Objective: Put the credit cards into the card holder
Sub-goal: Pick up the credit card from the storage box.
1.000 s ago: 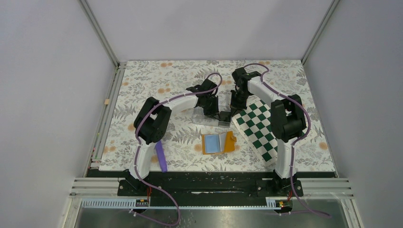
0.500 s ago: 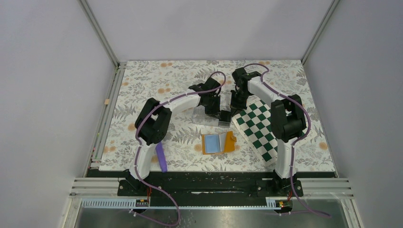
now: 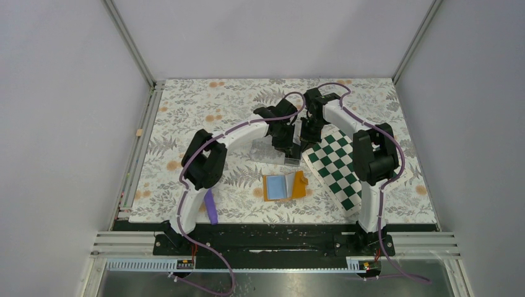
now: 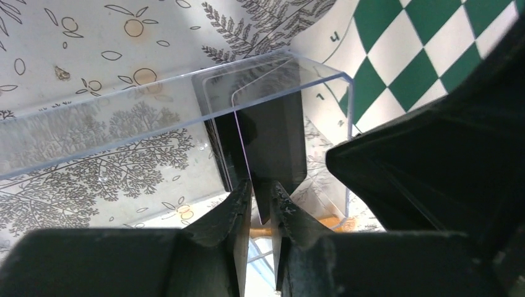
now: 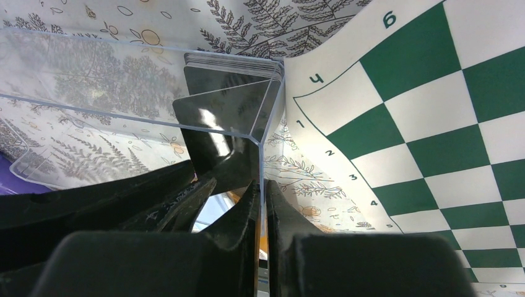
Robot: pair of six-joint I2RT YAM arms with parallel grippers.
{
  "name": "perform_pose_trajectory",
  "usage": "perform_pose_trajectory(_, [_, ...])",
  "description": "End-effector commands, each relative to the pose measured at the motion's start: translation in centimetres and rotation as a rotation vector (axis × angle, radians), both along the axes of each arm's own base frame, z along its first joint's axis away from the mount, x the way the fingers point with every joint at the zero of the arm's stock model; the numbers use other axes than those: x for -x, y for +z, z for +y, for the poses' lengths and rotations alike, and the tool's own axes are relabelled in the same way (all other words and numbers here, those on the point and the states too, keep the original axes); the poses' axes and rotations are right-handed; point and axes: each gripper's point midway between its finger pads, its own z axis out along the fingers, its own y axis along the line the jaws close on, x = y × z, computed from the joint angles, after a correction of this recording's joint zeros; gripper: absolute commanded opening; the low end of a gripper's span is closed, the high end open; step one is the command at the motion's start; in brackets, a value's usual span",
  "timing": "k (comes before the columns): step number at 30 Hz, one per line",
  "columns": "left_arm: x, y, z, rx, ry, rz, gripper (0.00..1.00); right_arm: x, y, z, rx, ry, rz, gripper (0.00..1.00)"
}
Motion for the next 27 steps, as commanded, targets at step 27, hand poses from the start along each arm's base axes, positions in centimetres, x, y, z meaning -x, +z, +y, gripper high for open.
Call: perform_pose_trajectory(27, [-0.6,-3.3,0.1,-0.142,-0.037,0.014,0.27,1.6,-0.8,0.1,-0.012,0.034,0.054,0.05])
